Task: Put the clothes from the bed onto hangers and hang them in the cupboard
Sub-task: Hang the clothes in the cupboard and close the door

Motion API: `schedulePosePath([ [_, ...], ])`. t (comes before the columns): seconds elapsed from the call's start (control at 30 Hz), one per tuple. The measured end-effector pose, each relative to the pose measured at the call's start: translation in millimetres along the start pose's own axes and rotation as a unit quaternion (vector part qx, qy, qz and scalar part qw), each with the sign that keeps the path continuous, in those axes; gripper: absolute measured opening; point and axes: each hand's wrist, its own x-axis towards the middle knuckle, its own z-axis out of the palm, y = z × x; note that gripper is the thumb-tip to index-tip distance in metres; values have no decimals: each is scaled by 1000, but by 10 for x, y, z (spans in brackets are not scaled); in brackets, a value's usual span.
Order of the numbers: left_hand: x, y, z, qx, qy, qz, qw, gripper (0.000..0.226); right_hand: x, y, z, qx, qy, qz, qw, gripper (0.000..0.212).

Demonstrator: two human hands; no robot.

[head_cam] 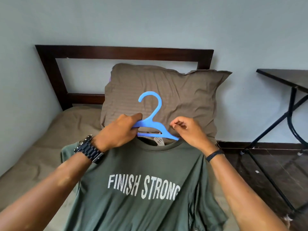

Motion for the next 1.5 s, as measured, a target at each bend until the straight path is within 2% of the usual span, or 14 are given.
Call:
schedulePosePath([
  [0.1, -23, 35, -99, -4, 4, 56, 998, 23, 125, -107, -180, -2, -126, 31, 992, 19],
  [0.23, -72, 77, -181, -14, 21, 99, 995, 14, 138, -272, -236, 52, -333, 144, 930, 16],
  [0.37, -95, 83, -242, -7, 43, 117, 992, 15, 107, -279, -195, 46, -428, 168, 887, 22],
  [0.5, -124, 80, -253, -2, 50, 126, 991, 7, 51, -314, -156, 33, -436, 138, 889, 13],
  [0.63, -141, 70, -271, -5, 65, 131, 989, 14, 24, -392, -151, 103, -395, 122, 905, 22],
  [0.7, -145, 50, -295, -1, 68, 123, 990, 6, 22, -398, -180, 106, -424, 132, 890, 21],
  [0.87, -166, 44, -322, -6, 64, 123, 990, 11, -12, -392, -268, 58, -482, 202, 851, 29],
  [0.93, -171, 41, -310, -4, 68, 124, 990, 9, 33, -394, -287, -23, -463, 165, 871, 33],
  [1.0, -165, 39, -277, -2, 64, 124, 990, 8, 115, -399, -302, -172, -426, 93, 883, 39],
  [1.1, -147, 50, -234, -1, 47, 116, 992, 10, 174, -425, -295, -346, -416, 49, 839, 35],
  [1.17, -133, 52, -236, -2, 46, 105, 993, 21, 146, -435, -294, -303, -430, 93, 846, 27],
  [1.3, -131, 50, -282, -2, 57, 110, 992, 25, 72, -427, -314, 13, -414, 172, 894, 29],
  [1.37, -134, 43, -299, -1, 58, 107, 993, 26, 84, -377, -320, 101, -387, 182, 898, 33],
  [1.5, -130, 33, -301, -6, 45, 104, 994, 24, 40, -347, -310, 15, -428, 203, 880, 30],
])
